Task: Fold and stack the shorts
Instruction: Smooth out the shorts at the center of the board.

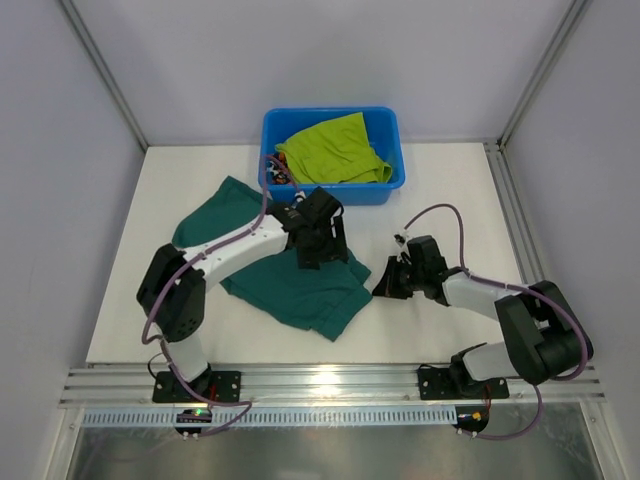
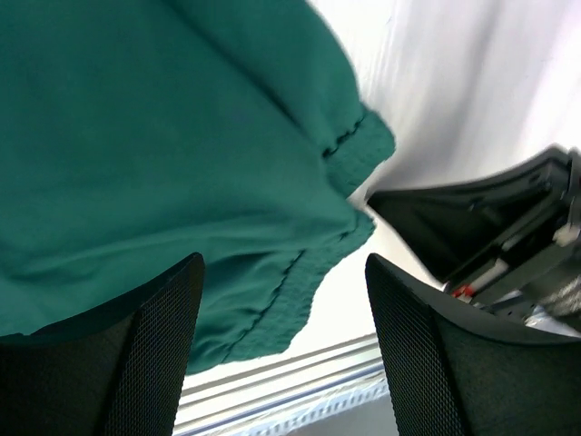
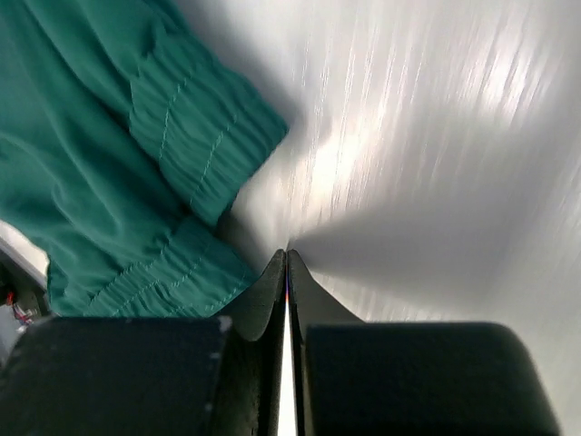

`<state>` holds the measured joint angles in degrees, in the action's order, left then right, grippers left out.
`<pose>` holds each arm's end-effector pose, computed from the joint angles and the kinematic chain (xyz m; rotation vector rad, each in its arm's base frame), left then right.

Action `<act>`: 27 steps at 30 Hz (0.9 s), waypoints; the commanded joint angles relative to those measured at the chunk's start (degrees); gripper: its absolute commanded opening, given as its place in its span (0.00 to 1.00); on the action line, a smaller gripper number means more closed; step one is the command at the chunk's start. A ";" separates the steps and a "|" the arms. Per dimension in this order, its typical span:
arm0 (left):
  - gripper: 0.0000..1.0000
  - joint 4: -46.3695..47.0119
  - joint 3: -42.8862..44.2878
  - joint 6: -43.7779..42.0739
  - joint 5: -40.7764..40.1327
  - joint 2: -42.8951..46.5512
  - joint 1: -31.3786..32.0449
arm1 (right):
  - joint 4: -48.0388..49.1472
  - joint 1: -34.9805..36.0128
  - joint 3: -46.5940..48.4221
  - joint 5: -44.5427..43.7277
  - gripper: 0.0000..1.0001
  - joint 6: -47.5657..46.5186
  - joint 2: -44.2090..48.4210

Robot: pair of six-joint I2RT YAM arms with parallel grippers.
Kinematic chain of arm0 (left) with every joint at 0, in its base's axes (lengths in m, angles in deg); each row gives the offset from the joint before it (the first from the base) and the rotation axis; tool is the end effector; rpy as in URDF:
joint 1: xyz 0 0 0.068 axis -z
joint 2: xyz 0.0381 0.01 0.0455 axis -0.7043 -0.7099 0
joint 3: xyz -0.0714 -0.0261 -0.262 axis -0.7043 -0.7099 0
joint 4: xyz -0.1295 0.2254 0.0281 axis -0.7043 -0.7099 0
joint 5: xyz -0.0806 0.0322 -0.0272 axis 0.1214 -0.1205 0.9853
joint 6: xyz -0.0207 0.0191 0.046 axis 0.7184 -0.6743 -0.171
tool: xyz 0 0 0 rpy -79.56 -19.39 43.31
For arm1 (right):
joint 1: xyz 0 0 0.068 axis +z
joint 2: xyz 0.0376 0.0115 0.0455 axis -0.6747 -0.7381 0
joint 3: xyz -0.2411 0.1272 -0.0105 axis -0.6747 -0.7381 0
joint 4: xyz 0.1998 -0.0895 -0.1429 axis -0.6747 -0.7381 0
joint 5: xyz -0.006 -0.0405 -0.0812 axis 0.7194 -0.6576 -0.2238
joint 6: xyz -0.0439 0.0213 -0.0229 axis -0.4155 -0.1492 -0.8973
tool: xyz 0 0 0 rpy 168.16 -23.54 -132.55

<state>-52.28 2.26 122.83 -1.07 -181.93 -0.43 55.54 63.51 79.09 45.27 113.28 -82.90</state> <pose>0.2599 -0.2545 0.2509 -0.1882 2.7662 -0.5278 0.2209 0.0995 0.1342 -0.0112 2.5665 0.8360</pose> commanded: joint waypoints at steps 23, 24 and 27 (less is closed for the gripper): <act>0.00 -4.87 14.38 7.25 -3.04 -16.88 2.77 | 5.96 -0.51 3.36 -0.41 0.49 -1.35 8.21; 0.00 -5.30 14.38 7.25 -2.95 -16.80 2.77 | 7.01 -0.69 4.33 0.56 0.50 -1.62 5.07; 0.00 -5.40 14.47 7.17 -2.95 -16.88 2.68 | 8.78 -0.69 7.32 3.73 0.50 -2.84 -1.35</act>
<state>-55.84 14.87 129.32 -1.97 -201.23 2.36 59.43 63.18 83.27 45.05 112.93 -79.21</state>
